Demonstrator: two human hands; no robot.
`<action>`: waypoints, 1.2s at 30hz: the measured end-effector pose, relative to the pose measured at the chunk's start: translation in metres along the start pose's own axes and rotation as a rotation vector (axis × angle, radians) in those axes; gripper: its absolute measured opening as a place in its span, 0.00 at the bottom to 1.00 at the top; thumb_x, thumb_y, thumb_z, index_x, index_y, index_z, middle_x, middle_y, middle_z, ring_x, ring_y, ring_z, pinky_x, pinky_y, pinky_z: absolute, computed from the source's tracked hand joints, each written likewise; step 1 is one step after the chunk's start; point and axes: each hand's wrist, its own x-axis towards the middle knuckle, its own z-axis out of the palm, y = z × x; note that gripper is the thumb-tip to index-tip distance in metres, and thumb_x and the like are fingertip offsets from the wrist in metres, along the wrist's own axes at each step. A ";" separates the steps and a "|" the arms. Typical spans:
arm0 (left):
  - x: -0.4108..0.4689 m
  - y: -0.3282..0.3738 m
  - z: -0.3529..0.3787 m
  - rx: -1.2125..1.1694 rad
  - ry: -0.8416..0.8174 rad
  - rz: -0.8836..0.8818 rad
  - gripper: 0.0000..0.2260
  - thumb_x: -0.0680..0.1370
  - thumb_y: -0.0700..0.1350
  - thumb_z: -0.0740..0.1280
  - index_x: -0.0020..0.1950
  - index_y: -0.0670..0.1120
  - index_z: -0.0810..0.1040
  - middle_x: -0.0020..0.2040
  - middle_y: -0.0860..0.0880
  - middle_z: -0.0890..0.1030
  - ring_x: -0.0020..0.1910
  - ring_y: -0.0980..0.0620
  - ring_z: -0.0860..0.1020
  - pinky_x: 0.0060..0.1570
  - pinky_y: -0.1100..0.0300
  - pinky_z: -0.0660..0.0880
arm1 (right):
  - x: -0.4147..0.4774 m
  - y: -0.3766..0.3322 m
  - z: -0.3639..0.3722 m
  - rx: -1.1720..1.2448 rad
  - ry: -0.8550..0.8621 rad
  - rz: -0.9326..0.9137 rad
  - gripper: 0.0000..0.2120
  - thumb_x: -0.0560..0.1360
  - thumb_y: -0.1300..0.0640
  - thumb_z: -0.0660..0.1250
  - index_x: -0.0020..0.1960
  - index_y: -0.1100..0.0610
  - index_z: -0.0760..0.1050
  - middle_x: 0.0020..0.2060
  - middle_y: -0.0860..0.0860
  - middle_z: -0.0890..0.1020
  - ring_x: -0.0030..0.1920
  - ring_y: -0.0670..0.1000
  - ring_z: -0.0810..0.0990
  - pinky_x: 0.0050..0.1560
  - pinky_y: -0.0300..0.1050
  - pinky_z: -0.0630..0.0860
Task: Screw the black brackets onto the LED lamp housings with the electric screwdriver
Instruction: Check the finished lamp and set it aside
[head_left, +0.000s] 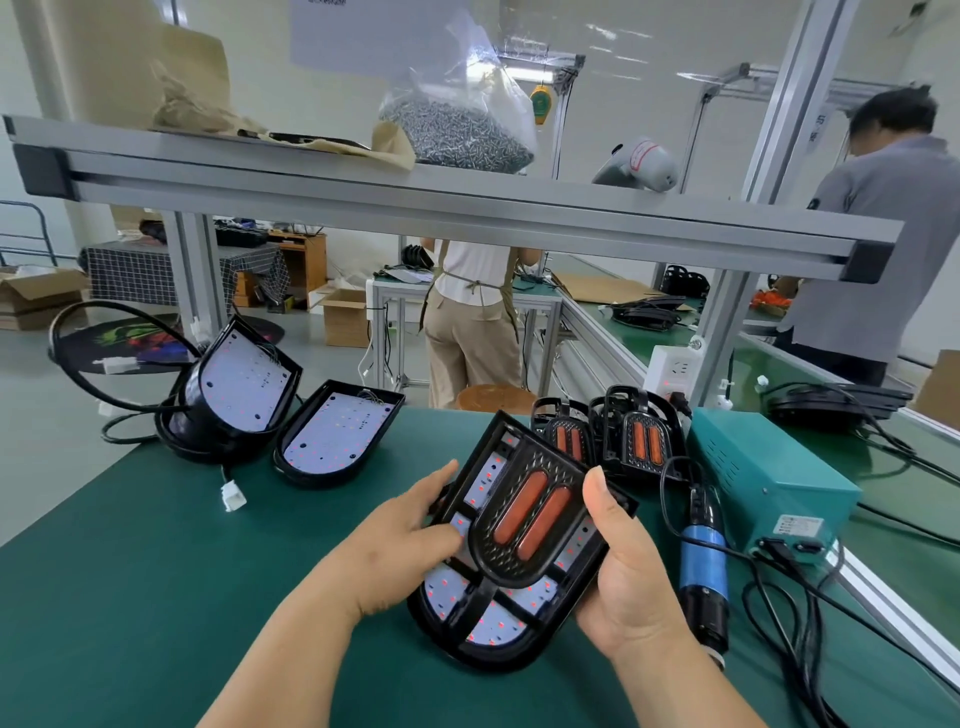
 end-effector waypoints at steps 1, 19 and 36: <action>0.001 0.000 0.003 -0.055 -0.008 -0.016 0.31 0.67 0.44 0.63 0.71 0.58 0.72 0.58 0.56 0.83 0.57 0.58 0.81 0.58 0.59 0.77 | 0.001 0.001 0.001 0.007 0.025 -0.002 0.30 0.67 0.39 0.73 0.56 0.63 0.83 0.57 0.66 0.82 0.56 0.65 0.83 0.48 0.53 0.82; 0.015 -0.005 0.025 -0.897 0.144 -0.177 0.18 0.69 0.35 0.66 0.59 0.33 0.80 0.54 0.34 0.83 0.48 0.39 0.84 0.49 0.47 0.82 | 0.003 0.022 0.015 -0.334 0.309 0.046 0.19 0.84 0.48 0.56 0.58 0.58 0.80 0.50 0.53 0.87 0.55 0.55 0.85 0.64 0.57 0.76; 0.016 -0.011 0.014 -1.197 0.327 -0.170 0.29 0.69 0.45 0.69 0.68 0.35 0.74 0.61 0.32 0.80 0.59 0.33 0.79 0.53 0.39 0.79 | 0.001 0.029 0.014 -0.230 0.006 0.500 0.30 0.77 0.33 0.53 0.62 0.52 0.79 0.54 0.56 0.85 0.49 0.58 0.86 0.42 0.53 0.81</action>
